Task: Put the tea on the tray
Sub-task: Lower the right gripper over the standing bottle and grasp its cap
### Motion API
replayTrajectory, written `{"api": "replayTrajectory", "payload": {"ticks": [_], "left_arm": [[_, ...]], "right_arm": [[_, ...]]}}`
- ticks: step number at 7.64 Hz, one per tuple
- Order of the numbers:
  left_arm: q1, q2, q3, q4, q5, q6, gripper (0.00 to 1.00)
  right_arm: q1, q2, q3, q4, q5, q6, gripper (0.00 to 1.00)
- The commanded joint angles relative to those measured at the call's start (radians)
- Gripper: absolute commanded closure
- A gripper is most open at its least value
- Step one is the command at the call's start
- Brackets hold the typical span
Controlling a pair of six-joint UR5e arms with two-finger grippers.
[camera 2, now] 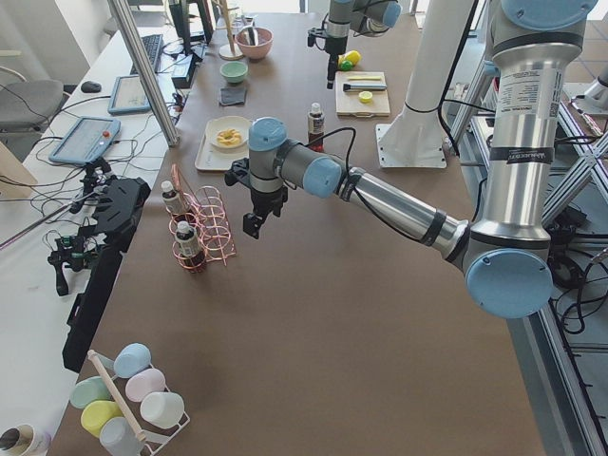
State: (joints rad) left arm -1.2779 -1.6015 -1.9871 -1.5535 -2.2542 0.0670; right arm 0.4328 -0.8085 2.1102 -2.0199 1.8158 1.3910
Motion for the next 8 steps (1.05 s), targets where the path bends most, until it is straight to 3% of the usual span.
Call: {"api": "replayTrajectory", "payload": {"ticks": [1, 3, 4, 8], "left_arm": [[-0.024, 0.031, -0.007, -0.007, -0.001, 0.036, 0.03], [-0.024, 0.031, -0.007, -0.007, -0.001, 0.034, 0.03], [-0.024, 0.029, -0.009, -0.007, -0.001, 0.031, 0.03], [-0.024, 0.029, -0.01, -0.007, -0.001, 0.027, 0.03]], "right_arm": [[-0.02, 0.112, -0.131, 0.003, -0.018, 0.008, 0.0], [-0.025, 0.134, -0.192, 0.05, -0.061, 0.002, 0.0], [-0.014, 0.135, -0.258, 0.135, -0.061, -0.004, 0.0], [0.015, 0.14, -0.32, 0.141, -0.059, -0.115, 0.06]]}}
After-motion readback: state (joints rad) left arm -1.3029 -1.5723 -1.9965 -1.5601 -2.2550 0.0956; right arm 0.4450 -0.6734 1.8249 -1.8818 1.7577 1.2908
